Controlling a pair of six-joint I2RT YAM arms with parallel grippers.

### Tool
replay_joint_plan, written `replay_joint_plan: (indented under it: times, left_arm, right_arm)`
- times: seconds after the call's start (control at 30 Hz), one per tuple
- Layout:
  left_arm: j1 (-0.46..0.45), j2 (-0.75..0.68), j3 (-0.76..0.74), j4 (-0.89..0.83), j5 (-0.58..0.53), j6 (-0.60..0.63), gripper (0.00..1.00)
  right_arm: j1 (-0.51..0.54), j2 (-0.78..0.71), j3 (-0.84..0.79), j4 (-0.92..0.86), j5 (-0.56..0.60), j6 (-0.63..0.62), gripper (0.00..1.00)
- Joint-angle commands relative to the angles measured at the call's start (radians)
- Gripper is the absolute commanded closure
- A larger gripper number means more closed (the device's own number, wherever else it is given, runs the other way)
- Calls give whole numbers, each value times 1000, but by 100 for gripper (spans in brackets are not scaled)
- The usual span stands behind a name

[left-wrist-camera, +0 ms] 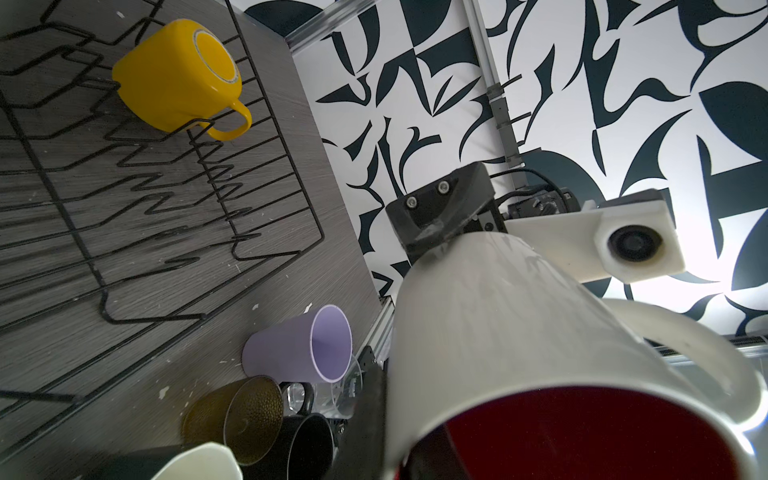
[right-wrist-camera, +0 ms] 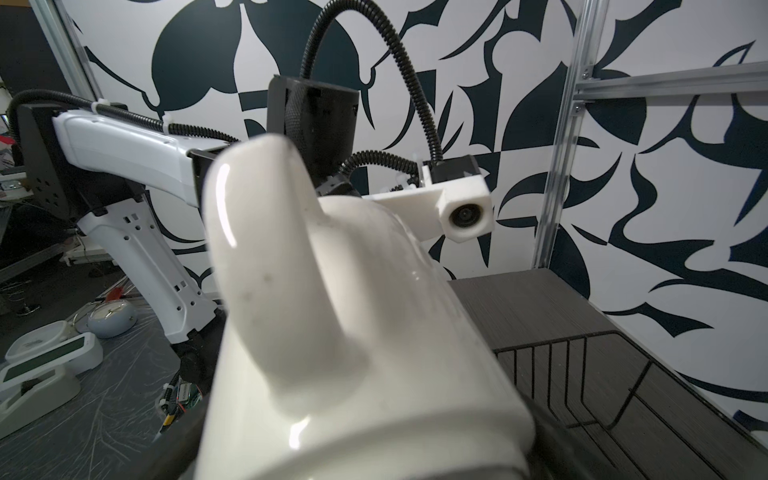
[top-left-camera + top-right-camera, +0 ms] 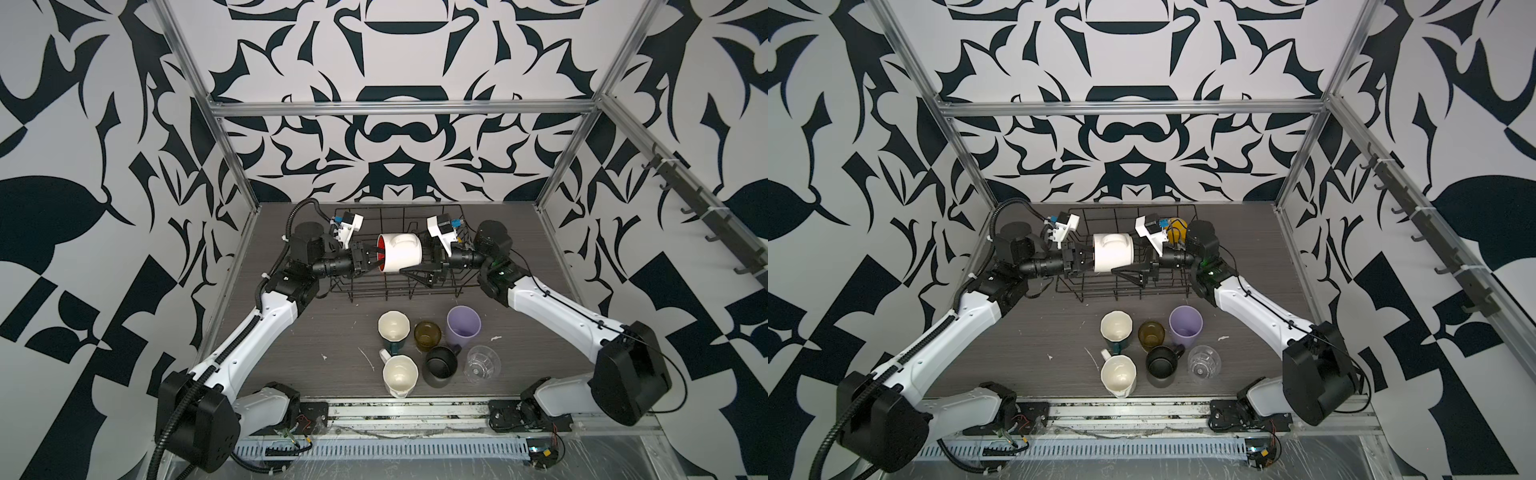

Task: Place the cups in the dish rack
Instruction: 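Close the right gripper on the white mug held by the left gripper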

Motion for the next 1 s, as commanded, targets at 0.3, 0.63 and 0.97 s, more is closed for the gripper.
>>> replay_joint_plan:
  times: [0.3,0.63,0.97]
  left_arm:
    - [-13,2,-6,101,81,-25,100]
    - [-13,16,-1,99,76,-32,100]
    - [-13,30,12,82,61,-31,100]
  right_arm:
    - [16,23,74,67,-2,27,20]
    - [22,7,65,52,7,21,64]
    - [25,-27,97,-85,28,12,100]
